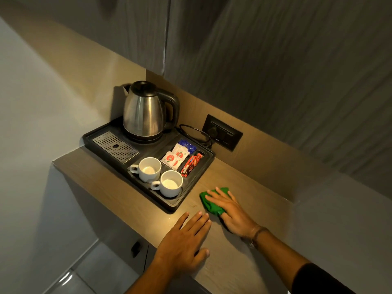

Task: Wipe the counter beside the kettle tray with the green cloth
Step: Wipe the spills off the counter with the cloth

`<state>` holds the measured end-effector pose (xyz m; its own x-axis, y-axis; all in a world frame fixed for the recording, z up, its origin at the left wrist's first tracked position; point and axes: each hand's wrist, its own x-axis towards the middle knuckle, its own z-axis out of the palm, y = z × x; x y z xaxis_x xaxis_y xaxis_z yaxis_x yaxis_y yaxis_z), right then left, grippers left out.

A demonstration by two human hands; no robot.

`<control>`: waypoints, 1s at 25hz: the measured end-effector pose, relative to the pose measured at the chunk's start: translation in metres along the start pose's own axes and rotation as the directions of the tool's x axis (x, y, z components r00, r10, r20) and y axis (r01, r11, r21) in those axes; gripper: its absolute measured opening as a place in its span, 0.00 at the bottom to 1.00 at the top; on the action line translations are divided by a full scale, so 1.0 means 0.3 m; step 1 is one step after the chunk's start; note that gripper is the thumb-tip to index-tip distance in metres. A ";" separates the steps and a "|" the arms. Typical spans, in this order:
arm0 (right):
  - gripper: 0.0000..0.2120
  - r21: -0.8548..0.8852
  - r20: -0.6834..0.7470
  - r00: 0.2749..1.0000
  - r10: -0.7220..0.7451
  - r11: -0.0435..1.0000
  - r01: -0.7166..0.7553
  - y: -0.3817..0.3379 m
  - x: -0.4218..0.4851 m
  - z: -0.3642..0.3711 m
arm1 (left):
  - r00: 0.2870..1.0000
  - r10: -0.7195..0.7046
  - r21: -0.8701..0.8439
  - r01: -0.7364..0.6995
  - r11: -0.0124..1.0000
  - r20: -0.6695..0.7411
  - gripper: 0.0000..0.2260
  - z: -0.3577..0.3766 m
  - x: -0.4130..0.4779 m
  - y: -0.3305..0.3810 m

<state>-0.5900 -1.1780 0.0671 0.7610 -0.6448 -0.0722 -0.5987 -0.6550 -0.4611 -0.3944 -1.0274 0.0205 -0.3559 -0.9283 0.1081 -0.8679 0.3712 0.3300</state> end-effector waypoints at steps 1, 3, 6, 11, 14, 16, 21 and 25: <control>0.39 -0.010 0.009 1.000 -0.015 1.000 0.015 0.038 -0.061 0.000 | 1.000 -0.004 -0.008 0.004 1.000 0.005 0.32 -0.003 0.000 0.002; 0.41 -0.016 -0.019 1.000 0.003 1.000 -0.003 0.094 -0.123 -0.045 | 1.000 -0.006 -0.026 0.007 1.000 0.010 0.32 -0.008 0.002 0.008; 0.38 -0.040 -0.001 0.998 0.069 0.997 -0.069 0.041 0.014 -0.114 | 1.000 -0.006 -0.033 0.007 0.999 0.024 0.32 -0.017 0.003 0.005; 0.39 -0.044 0.167 0.976 -0.139 0.988 0.148 -0.097 0.144 -0.053 | 0.998 -0.010 -0.004 0.010 1.000 0.054 0.32 -0.028 0.012 0.007; 0.38 -0.065 0.123 0.990 -0.073 0.995 0.081 -0.047 0.133 -0.099 | 0.999 -0.005 0.000 0.005 1.000 0.035 0.32 -0.030 0.008 0.008; 0.38 -0.070 0.121 0.991 -0.058 0.995 0.066 -0.052 0.135 -0.112 | 0.999 -0.002 0.000 0.002 1.000 0.038 0.32 -0.029 0.005 0.009; 0.38 -0.116 0.228 0.957 -0.181 0.970 0.212 -0.069 0.120 -0.098 | 1.000 -0.002 0.010 0.002 1.000 0.029 0.31 -0.017 0.011 0.002; 0.35 -0.134 0.193 0.976 -0.105 0.982 0.132 -0.086 0.157 -0.138 | 1.000 0.005 0.020 -0.005 1.000 0.008 0.32 -0.012 0.003 0.004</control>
<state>-0.5492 -1.2079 0.1122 0.8535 -0.4842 -0.1925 -0.5208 -0.7813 -0.3440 -0.3944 -1.0280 0.0242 -0.3631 -0.9261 0.1024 -0.8727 0.3765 0.3109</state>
